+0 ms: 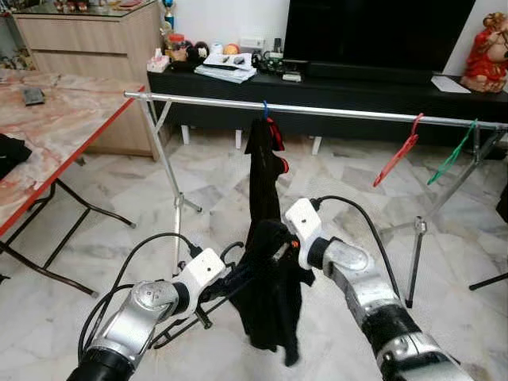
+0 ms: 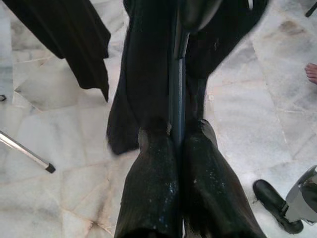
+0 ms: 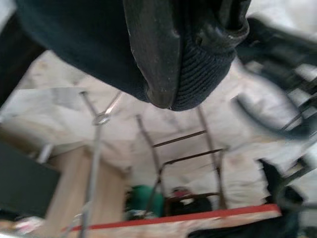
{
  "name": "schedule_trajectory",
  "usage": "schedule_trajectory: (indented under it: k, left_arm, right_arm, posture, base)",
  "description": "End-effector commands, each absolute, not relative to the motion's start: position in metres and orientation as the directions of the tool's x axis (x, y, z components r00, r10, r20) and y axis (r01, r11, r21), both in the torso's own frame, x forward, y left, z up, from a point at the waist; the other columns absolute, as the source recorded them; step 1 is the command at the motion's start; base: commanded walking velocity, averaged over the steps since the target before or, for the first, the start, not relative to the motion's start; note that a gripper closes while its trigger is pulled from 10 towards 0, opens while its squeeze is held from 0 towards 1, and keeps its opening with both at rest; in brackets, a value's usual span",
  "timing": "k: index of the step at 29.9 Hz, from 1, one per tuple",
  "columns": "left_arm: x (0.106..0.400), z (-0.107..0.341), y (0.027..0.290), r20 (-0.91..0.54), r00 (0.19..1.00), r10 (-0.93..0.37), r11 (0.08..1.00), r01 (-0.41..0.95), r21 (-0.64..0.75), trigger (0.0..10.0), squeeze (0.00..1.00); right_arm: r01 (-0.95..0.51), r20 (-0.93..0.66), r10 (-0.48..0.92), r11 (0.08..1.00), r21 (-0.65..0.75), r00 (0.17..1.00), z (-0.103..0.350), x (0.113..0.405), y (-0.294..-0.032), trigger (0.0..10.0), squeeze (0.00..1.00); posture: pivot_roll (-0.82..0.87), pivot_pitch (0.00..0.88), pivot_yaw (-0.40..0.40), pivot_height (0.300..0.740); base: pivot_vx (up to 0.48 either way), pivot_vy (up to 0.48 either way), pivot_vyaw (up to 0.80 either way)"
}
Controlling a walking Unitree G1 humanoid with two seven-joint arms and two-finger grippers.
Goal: Hang hanger
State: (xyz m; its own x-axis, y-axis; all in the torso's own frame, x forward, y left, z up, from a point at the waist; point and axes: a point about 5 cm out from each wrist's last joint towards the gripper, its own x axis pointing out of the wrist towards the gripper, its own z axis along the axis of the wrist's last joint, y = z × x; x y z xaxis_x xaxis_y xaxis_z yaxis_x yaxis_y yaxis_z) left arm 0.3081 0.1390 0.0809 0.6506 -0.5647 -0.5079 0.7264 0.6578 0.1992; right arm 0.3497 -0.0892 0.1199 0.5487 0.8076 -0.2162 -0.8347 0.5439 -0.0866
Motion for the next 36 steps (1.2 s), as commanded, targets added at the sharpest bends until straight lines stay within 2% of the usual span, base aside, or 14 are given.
schedule_trajectory:
  k: [1,5,7,8,11,16,20,22,23,24,27,31,34,36]
  left_arm:
    - [0.313,0.087,0.139,-0.492,0.669,-0.557,0.662,0.716,0.224,10.0,0.0]
    - [0.316,0.087,0.139,-0.483,0.686,-0.544,0.674,0.7,0.236,10.0,0.0]
    - [0.317,0.089,0.138,-0.471,0.693,-0.546,0.678,0.695,0.238,10.0,0.0]
    - [0.318,0.09,0.138,-0.458,0.706,-0.541,0.686,0.685,0.246,10.0,0.0]
    - [0.322,0.094,0.14,-0.438,0.737,-0.515,0.706,0.654,0.27,10.0,0.0]
    - [0.324,0.096,0.143,-0.422,0.754,-0.503,0.719,0.636,0.28,10.0,0.0]
    - [0.324,0.097,0.143,-0.415,0.757,-0.504,0.723,0.633,0.277,10.0,0.0]
    - [0.324,0.097,0.142,-0.411,0.757,-0.508,0.723,0.634,0.273,10.0,0.0]
    - [0.324,0.097,0.142,-0.411,0.757,-0.508,0.723,0.634,0.273,10.0,0.0]
    - [0.323,0.097,0.141,-0.411,0.752,-0.515,0.721,0.64,0.266,10.0,0.0]
    - [0.323,0.096,0.141,-0.411,0.749,-0.52,0.719,0.643,0.261,10.0,0.0]
    - [0.323,0.095,0.138,-0.408,0.744,-0.53,0.718,0.649,0.252,10.0,0.0]
    - [0.323,0.095,0.137,-0.406,0.743,-0.532,0.719,0.65,0.247,10.0,0.0]
    - [0.323,0.094,0.137,-0.405,0.743,-0.532,0.719,0.65,0.247,10.0,0.0]
  right_arm:
    - [-0.859,-0.19,0.837,0.502,-0.102,0.513,0.13,0.349,-0.085,10.0,0.0]
    - [-0.898,-0.169,0.882,0.434,-0.077,0.44,0.13,0.338,-0.087,10.0,0.0]
    - [-0.871,-0.195,0.849,0.481,-0.101,0.492,0.127,0.341,-0.093,10.0,0.0]
    - [-0.824,-0.269,0.779,0.551,-0.136,0.566,0.117,0.347,-0.103,10.0,0.0]
    - [-0.716,-0.378,0.612,0.638,-0.283,0.695,0.104,0.357,-0.121,10.0,0.0]
    - [-0.588,-0.399,0.462,0.752,-0.297,0.792,0.099,0.364,-0.136,10.0,0.0]
    - [-0.65,-0.368,0.556,0.729,-0.214,0.745,0.1,0.36,-0.125,10.0,0.0]
    - [-0.781,-0.304,0.726,0.612,-0.124,0.617,0.106,0.349,-0.107,10.0,0.0]
    - [-0.781,-0.304,0.726,0.612,-0.124,0.617,0.106,0.349,-0.107,10.0,0.0]
    - [-0.882,-0.217,0.855,0.467,-0.07,0.47,0.118,0.335,-0.094,10.0,0.0]
    - [-0.909,-0.201,0.887,0.41,-0.071,0.416,0.122,0.33,-0.092,10.0,0.0]
    - [-0.96,-0.176,0.945,0.262,-0.102,0.277,0.126,0.316,-0.087,10.0,0.0]
    - [-0.955,-0.152,0.945,0.272,-0.122,0.288,0.133,0.317,-0.084,10.0,0.0]
    - [-0.916,-0.208,0.894,0.367,-0.164,0.396,0.128,0.329,-0.092,10.0,0.0]
  posture:
    - [0.11,0.013,-0.052,0.74]
    - [0.11,0.012,-0.052,0.74]
    - [0.1,0.01,-0.049,0.74]
    - [0.1,0.01,-0.049,0.74]
    - [0.11,0.01,-0.051,0.74]
    - [0.11,0.011,-0.052,0.74]
    - [0.11,0.013,-0.052,0.74]
    - [0.11,0.013,-0.051,0.74]
    - [0.11,0.013,-0.051,0.74]
    - [0.11,0.013,-0.051,0.74]
    - [0.11,0.013,-0.051,0.74]
    - [0.1,0.012,-0.053,0.74]
    - [0.1,0.013,-0.054,0.74]
    - [0.1,0.014,-0.054,0.74]
  base:
    - [0.0,0.0,0.0]
    - [0.0,0.0,0.0]
    - [0.0,0.0,0.0]
    - [0.0,0.0,0.0]
    - [0.0,0.0,0.0]
    - [0.0,0.0,0.0]
    - [0.0,0.0,0.0]
    - [0.0,0.0,0.0]
    - [0.0,0.0,0.0]
    - [0.0,0.0,0.0]
    - [0.0,0.0,0.0]
    - [0.0,0.0,0.0]
    - [0.0,0.0,0.0]
    - [0.0,0.0,0.0]
